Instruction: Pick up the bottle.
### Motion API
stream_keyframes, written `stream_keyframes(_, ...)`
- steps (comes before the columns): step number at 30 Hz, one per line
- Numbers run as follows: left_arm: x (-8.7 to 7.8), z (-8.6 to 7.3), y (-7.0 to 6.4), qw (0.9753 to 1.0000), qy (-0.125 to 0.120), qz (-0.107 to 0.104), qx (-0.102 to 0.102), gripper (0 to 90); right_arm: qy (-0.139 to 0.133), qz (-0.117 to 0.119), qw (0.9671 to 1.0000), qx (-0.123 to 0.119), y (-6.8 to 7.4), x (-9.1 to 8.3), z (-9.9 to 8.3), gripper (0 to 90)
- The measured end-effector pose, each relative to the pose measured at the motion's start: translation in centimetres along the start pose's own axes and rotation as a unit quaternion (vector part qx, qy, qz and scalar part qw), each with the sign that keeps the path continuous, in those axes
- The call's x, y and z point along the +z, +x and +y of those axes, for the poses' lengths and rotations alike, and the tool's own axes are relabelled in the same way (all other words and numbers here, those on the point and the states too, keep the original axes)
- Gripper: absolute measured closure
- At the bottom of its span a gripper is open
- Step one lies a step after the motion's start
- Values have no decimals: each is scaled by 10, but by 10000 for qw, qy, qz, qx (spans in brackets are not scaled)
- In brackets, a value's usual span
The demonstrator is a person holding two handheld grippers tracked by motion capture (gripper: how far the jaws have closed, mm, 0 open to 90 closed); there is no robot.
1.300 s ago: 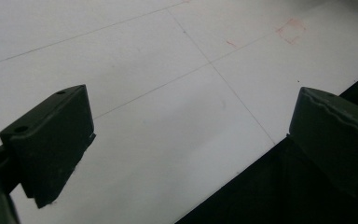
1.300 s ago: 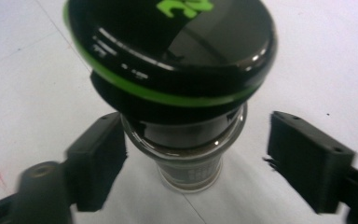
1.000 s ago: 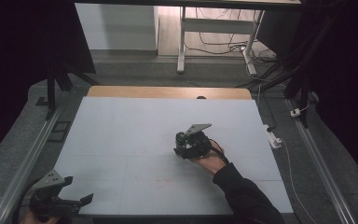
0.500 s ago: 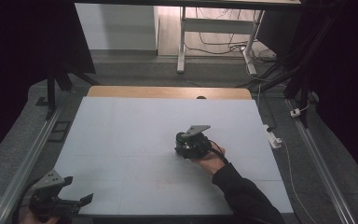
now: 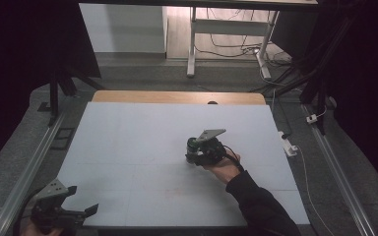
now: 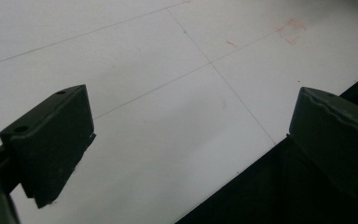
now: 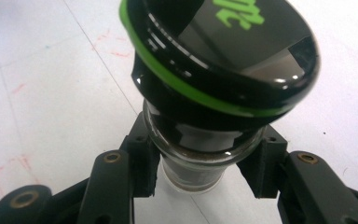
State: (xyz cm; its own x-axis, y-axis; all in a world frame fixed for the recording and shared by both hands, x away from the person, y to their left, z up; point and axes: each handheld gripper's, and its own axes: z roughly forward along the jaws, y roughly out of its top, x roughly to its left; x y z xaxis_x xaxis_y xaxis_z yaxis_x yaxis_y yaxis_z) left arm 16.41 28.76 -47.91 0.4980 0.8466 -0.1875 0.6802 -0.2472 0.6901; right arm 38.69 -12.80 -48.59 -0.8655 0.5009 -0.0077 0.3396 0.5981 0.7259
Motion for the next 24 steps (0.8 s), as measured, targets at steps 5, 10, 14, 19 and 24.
stream_keyframes(5, 0, 0, 0, 10000, 2, -1, -1, 8, -3, 49, 10000, -36, 3, -4, 4, 531)
stream_keyframes(10, 0, 0, 0, 10000, 4, 2, 1, 9, 25, 127, 9999, -58, 6, -7, 9, 530)
stream_keyframes(14, 0, 0, 0, 10000, 7, 2, 2, 9, 20, 245, 9997, -22, 10, -9, 14, 530)
stream_keyframes(19, 0, 0, 0, 10000, 9, 6, 6, 9, 43, 306, 9994, -155, 16, -13, 20, 530)
stream_keyframes(24, 0, 0, 0, 10000, 13, 4, 9, 9, 101, 352, 9988, -338, 22, -14, 24, 530)
